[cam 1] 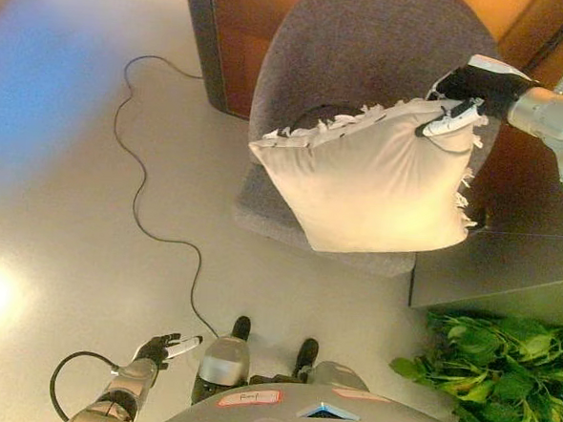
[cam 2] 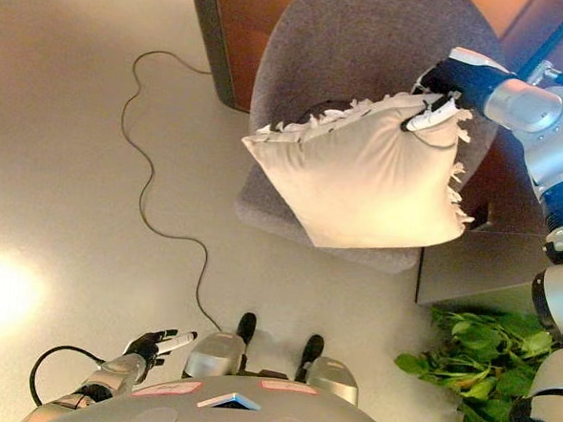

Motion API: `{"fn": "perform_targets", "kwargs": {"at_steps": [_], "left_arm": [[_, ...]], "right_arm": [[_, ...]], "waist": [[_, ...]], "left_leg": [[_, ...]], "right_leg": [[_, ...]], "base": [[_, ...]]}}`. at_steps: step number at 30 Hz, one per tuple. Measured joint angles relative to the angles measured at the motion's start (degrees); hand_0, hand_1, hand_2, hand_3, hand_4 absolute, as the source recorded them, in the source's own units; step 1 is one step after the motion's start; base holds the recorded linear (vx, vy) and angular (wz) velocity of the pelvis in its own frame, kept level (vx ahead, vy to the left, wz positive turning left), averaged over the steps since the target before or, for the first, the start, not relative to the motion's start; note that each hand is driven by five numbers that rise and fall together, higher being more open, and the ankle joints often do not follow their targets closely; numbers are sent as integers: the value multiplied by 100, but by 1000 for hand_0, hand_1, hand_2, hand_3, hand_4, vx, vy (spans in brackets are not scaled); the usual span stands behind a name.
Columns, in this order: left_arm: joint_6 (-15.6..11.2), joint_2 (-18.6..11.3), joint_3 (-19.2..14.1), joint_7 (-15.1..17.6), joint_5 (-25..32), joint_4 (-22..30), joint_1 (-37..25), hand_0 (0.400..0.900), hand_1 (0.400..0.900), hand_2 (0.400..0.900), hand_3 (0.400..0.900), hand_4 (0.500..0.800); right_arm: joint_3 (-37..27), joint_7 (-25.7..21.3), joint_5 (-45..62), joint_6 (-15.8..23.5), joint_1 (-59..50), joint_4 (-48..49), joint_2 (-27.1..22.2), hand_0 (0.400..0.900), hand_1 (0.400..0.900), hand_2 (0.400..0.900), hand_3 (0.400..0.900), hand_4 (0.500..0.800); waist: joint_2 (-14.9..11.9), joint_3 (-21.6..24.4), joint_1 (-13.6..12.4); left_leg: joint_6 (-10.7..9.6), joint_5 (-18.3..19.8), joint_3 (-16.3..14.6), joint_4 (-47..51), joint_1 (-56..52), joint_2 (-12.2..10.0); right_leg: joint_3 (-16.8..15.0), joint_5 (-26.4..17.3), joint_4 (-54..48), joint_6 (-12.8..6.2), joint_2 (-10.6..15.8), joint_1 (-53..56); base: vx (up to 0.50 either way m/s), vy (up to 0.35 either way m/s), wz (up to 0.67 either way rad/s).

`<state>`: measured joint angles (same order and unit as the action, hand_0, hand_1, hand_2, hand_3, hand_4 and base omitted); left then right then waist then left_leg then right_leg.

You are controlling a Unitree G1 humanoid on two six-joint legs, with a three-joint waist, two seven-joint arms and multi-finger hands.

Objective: Pick up the pillow and put it on the sofa.

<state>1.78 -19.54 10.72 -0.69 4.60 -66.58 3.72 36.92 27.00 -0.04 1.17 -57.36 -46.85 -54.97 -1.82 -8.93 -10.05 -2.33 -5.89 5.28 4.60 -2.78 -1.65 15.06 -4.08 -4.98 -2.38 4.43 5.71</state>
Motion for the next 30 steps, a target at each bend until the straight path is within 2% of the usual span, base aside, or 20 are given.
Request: {"fn": "perform_targets", "kwargs": {"at_steps": [2,7,8,9,12,15,24,30], "left_arm": [[-27,-5,112,1,0,-2,29,900,900,900,900,800],[-195,-8,346,3,9,6,-7,900,900,900,900,800],[-206,-9,402,4,19,12,-30,900,900,900,900,800],[-230,-7,439,4,25,9,-78,900,900,900,900,800],[-410,-10,568,12,84,85,-152,900,900,900,900,800],[-424,-19,634,17,272,216,-172,900,900,900,900,800],[-421,-28,605,11,301,346,-339,900,900,900,900,800],[-393,-33,605,-16,298,354,-361,900,900,900,900,800]], "right_arm": [[130,0,9,-98,-63,-328,35,400,400,400,400,500],[149,-141,16,-431,-480,-1027,126,400,400,400,400,500],[157,-253,17,-512,-597,-1177,157,682,682,682,682,669],[158,-434,17,-637,-698,-1277,163,900,900,900,900,800],[168,-873,3,-1100,-1103,-1787,230,900,900,900,900,800],[232,-1125,0,-1415,-1490,-2074,231,900,900,900,900,800],[335,-1185,-76,-1468,-2002,-2242,214,900,900,900,900,800],[335,-1195,-94,-1731,-2262,-2298,198,900,900,900,900,800]], "waist": [[50,24,-132],[206,-31,-209],[257,-62,-232],[297,-93,-280],[458,-193,-372],[562,-319,-435],[459,-438,-431],[310,-519,-425]], "left_leg": [[-13,-28,57,0,106,0],[-31,-182,246,-2,508,5],[-37,-204,283,-2,558,5],[-50,-218,291,-2,603,-2],[-58,-274,369,-2,768,-8],[-61,-294,380,-2,877,-9],[-67,-289,416,-1,820,-6],[-90,-270,360,0,682,-5]], "right_leg": [[62,14,2,-20,-3,-73],[237,-43,4,28,-12,-404],[270,-43,5,27,-15,-439],[277,-51,4,32,-21,-487],[346,-78,4,43,-33,-625],[360,-105,3,61,-36,-718],[404,-108,-3,70,-41,-633],[347,-95,4,39,-29,-521]], "base": [[-149,-49,18],[-166,-41,14],[-170,-24,11],[-154,-7,5],[-162,14,4],[-59,24,6],[31,6,-1],[30,18,-6]]}}
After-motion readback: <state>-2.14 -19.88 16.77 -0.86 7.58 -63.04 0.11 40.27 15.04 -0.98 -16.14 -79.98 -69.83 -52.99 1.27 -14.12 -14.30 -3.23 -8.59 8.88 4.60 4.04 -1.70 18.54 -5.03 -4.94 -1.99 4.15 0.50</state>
